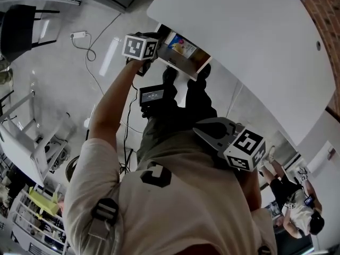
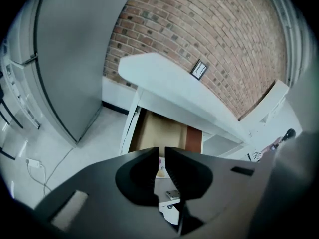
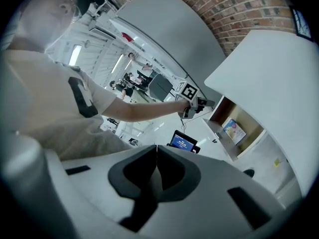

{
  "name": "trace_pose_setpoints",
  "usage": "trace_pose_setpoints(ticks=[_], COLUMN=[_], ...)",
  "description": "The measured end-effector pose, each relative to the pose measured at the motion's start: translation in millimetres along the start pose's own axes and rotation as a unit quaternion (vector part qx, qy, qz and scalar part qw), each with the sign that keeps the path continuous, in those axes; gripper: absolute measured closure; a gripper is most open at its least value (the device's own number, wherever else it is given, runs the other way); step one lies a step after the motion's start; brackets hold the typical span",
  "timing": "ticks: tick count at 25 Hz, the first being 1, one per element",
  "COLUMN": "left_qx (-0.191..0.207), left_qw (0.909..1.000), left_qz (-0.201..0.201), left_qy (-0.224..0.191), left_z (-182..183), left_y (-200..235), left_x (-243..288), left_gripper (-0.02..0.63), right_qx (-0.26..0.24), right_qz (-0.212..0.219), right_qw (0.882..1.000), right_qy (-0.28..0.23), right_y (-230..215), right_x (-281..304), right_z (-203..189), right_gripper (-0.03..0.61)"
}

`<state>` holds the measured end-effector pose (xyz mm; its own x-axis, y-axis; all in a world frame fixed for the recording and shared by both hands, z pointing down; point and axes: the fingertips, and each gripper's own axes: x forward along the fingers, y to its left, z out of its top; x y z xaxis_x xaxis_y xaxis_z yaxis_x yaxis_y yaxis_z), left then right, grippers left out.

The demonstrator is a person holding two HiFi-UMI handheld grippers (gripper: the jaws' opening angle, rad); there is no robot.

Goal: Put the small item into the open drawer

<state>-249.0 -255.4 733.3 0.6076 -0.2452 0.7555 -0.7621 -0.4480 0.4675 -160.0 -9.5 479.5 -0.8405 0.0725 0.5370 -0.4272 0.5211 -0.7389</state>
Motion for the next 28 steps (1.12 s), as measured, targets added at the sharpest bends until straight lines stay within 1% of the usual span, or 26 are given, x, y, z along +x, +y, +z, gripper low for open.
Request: trace_pose_setpoints(ticks=[3, 5, 8, 9, 11, 16, 19, 22, 25, 28], left_qx=[-0.003, -0.018, -0.057, -0.065, -0.066, -0.029, -0.023, 0.001, 0.032, 0.044], left_qw=[0.9995, 0.9985, 0.9953, 0.9943, 0.9939, 0.9966, 0.9954, 0.9947, 0.9936, 0.9916], left_qz=[0.009, 0.017, 0.008, 0.005, -0.001, 0.007, -0.001, -0.004, -0.001, -0.004], left_qy=[-0.030, -0.048, -0.078, -0.084, -0.089, -0.077, -0.092, -0.103, -0.109, -0.121], left_z=[2.9, -0.2, -4.0, -5.4, -9.9, -22.6, -16.0, -8.3, -7.5, -8.8], left_y=[-3.2, -6.4, -18.2, -23.4, -34.5, -48.7, -56.0, -67.7, -76.5, -80.1], left_x=[-29.2, -46.8, -71.1, -77.8, -88.2, -105.0, -117.1, -126.0, -134.9, -148.8], left_gripper=[0.602, 0.609, 0.609, 0.609, 0.609, 0.609, 0.609, 0.609, 0.609, 0.609], right_qx=[-0.002, -0.006, -0.008, -0.009, -0.013, -0.029, -0.039, -0.042, -0.026, 0.001], right_qz=[-0.010, -0.012, -0.017, -0.019, -0.022, -0.029, -0.038, -0.048, -0.068, -0.094], right_qw=[1.000, 1.000, 1.000, 1.000, 0.999, 0.999, 0.998, 0.997, 0.996, 0.992], right_qy=[-0.008, -0.010, -0.019, -0.022, -0.027, -0.033, -0.039, -0.045, -0.059, -0.080], right_y=[-0.7, 2.2, 3.8, 3.9, 5.3, 12.7, 15.7, 18.2, 16.3, 10.8], right_x=[1.5, 3.1, 3.4, 3.1, 3.5, 7.6, 8.3, 8.6, 8.5, 7.6], right_z=[8.1, 11.9, 18.2, 20.5, 24.5, 34.2, 38.4, 37.6, 33.4, 32.1], right_gripper=[0.572, 0.572, 0.572, 0.572, 0.573, 0.572, 0.572, 0.572, 0.573, 0.572])
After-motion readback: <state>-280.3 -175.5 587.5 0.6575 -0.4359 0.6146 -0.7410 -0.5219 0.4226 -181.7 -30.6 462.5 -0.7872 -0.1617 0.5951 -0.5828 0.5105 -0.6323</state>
